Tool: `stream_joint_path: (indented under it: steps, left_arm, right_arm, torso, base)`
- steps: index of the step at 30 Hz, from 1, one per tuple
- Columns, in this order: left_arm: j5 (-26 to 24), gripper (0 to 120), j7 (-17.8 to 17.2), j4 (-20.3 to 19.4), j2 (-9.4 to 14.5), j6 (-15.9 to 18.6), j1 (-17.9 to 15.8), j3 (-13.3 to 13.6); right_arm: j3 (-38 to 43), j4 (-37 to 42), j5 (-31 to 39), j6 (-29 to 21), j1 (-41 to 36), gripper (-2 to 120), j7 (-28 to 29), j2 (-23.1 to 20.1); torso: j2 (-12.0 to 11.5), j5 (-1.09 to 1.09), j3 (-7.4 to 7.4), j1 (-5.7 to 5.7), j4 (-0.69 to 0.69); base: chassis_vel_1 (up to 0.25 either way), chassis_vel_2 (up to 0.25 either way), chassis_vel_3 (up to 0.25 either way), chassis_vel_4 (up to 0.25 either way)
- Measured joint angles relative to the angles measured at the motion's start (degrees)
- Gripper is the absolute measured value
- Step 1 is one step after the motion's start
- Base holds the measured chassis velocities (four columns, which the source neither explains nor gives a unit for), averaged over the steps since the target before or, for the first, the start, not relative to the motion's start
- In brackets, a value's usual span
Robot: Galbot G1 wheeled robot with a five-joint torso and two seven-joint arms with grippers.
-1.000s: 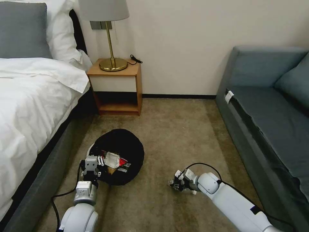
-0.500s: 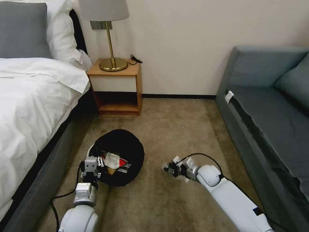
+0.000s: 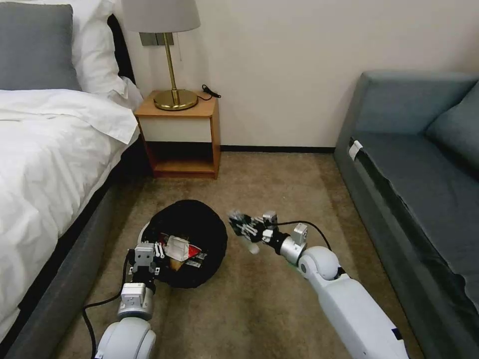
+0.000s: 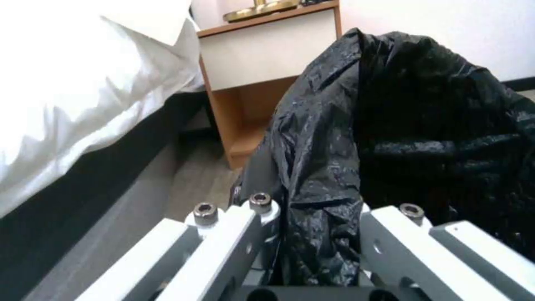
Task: Pick up the trash bin, then pick up the garbage on the floor and place it into the trash bin.
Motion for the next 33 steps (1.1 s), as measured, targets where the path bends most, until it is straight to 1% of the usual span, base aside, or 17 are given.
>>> stream_joint_path:
  steps: [2, 4, 7, 8, 10, 12, 15, 18, 19, 22, 23, 26, 27, 30, 31, 32, 33]
  left_arm:
    - [0.07, 4, -0.01, 0.0, -0.12, -0.03, 0.14, 0.06]
    - [0.08, 4, -0.01, 0.0, -0.15, -0.08, 0.23, 0.06]
    - [0.11, 4, -0.02, 0.0, -0.12, -0.32, 0.58, 0.07]
    - [0.11, 4, -0.02, 0.0, -0.12, -0.32, 0.58, 0.07]
    - [0.12, 4, -0.02, 0.01, -0.1, -0.4, 0.69, 0.09]
    - [0.07, 4, -0.02, -0.26, -0.11, -0.41, 0.79, 0.22]
    - [-0.28, 4, -0.02, -1.07, -0.18, -0.15, 1.04, 0.46]
    - [-0.48, 4, -0.02, -2.02, -0.26, 0.27, 1.31, 0.72]
    - [-0.48, 4, -0.02, -2.02, -0.26, 0.27, 1.31, 0.72]
    - [-1.14, 4, -0.04, -3.08, -0.25, 1.18, 1.59, 0.91]
    - [-1.14, 4, -0.04, -3.08, -0.25, 1.18, 1.59, 0.91]
    - [-1.24, 4, -0.08, -3.68, -0.19, 1.47, 1.87, 0.91]
    - [-1.24, 4, -0.08, -3.68, -0.19, 1.47, 1.87, 0.91]
    - [-1.18, 4, -0.12, -3.95, -0.16, 1.67, 1.96, 0.96]
    - [-1.18, 4, -0.12, -3.95, -0.16, 1.67, 1.96, 0.96]
    - [-1.12, 4, -0.13, -4.05, -0.18, 1.79, 1.95, 1.05]
    - [-1.06, 4, -0.16, -4.15, -0.25, 1.93, 1.92, 1.13]
  right_arm:
    - [-0.47, 1.75, 2.85, 0.86, -0.15, 30, 0.91, 0.93]
    - [-0.63, 2.38, 3.95, 1.04, -0.16, 30, 1.25, 1.23]
    - [-1.08, 4.69, 8.59, 1.26, -0.03, 30, 1.97, 2.11]
    - [-1.08, 4.69, 8.59, 1.26, -0.03, 30, 1.97, 2.11]
    - [-1.25, 6.34, 13.04, 0.26, 0.24, 30, 2.26, 2.86]
    - [-1.77, 7.31, 15.87, -0.54, 0.19, 30, 2.6, 3.69]
    - [-2.77, 7.36, 16.59, -0.41, -0.26, 30, 2.63, 4.54]
    - [-4.5, 5.43, 14.88, 1.72, -0.98, 30, 2.4, 5.53]
    - [-4.5, 5.43, 14.88, 1.72, -0.98, 30, 2.4, 5.53]
    - [-5.55, 1.79, 10.0, 2.88, -1.86, 30, 2.29, 6.53]
    - [-5.55, 1.79, 10.0, 2.88, -1.86, 30, 2.29, 6.53]
    - [-5.75, -1.62, 5.3, 3.56, -2.63, 32, 2.68, 6.77]
    - [-5.75, -1.62, 5.3, 3.56, -2.63, 32, 2.68, 6.77]
    - [-5.81, -2.79, 2.99, 3.99, -3.19, 47, 3.33, 6.51]
    - [-5.81, -2.79, 2.99, 3.99, -3.19, 47, 3.33, 6.51]
    - [-5.82, -2.84, 2.53, 4.06, -3.35, 50, 3.53, 6.41]
    - [-5.82, -2.84, 2.17, 4.14, -3.5, 56, 3.64, 6.32]
  torso:
    - [0.0, 0.0, 0.0, 0.0, 0.0]
    - [0.0, 0.0, 0.0, 0.0, 0.01]
    - [0.0, -0.01, 0.0, 0.0, 0.01]
    - [0.0, -0.01, 0.0, 0.0, 0.01]
    - [0.0, -0.01, 0.0, 0.0, 0.01]
    - [0.0, -0.01, 0.0, 0.0, 0.01]
    - [0.0, -0.01, 0.0, 0.0, 0.0]
    - [0.0, 0.0, 0.0, 0.0, 0.01]
    - [0.0, 0.0, 0.0, 0.0, 0.01]
    - [0.0, 0.01, 0.0, 0.0, 0.01]
    - [0.0, 0.01, 0.0, 0.0, 0.01]
    - [0.0, 0.01, 0.0, 0.0, 0.0]
    - [0.0, 0.01, 0.0, 0.0, 0.0]
    - [0.0, 0.01, 0.0, 0.0, 0.0]
    - [0.0, 0.01, 0.0, 0.0, 0.0]
    - [0.0, 0.01, 0.0, 0.0, 0.0]
    - [0.0, 0.01, 0.0, 0.0, 0.0]
  base:
    - [0.0, 0.0, 0.0, 0.0]
    - [0.0, 0.0, 0.0, 0.0]
    - [0.0, 0.0, 0.0, 0.0]
    - [0.0, 0.0, 0.0, 0.0]
    - [0.0, 0.0, 0.0, 0.0]
    - [0.0, 0.0, 0.0, 0.0]
    - [0.0, 0.0, 0.0, 0.0]
    - [0.0, 0.0, 0.0, 0.0]
    - [0.0, 0.0, 0.0, 0.0]
    - [0.0, 0.0, 0.0, 0.0]
    - [0.0, 0.0, 0.0, 0.0]
    - [0.0, 0.0, 0.0, 0.0]
    - [0.0, 0.0, 0.0, 0.0]
    - [0.0, 0.0, 0.0, 0.0]
    - [0.0, 0.0, 0.0, 0.0]
    - [0.0, 0.0, 0.0, 0.0]
    - [0.0, 0.0, 0.0, 0.0]
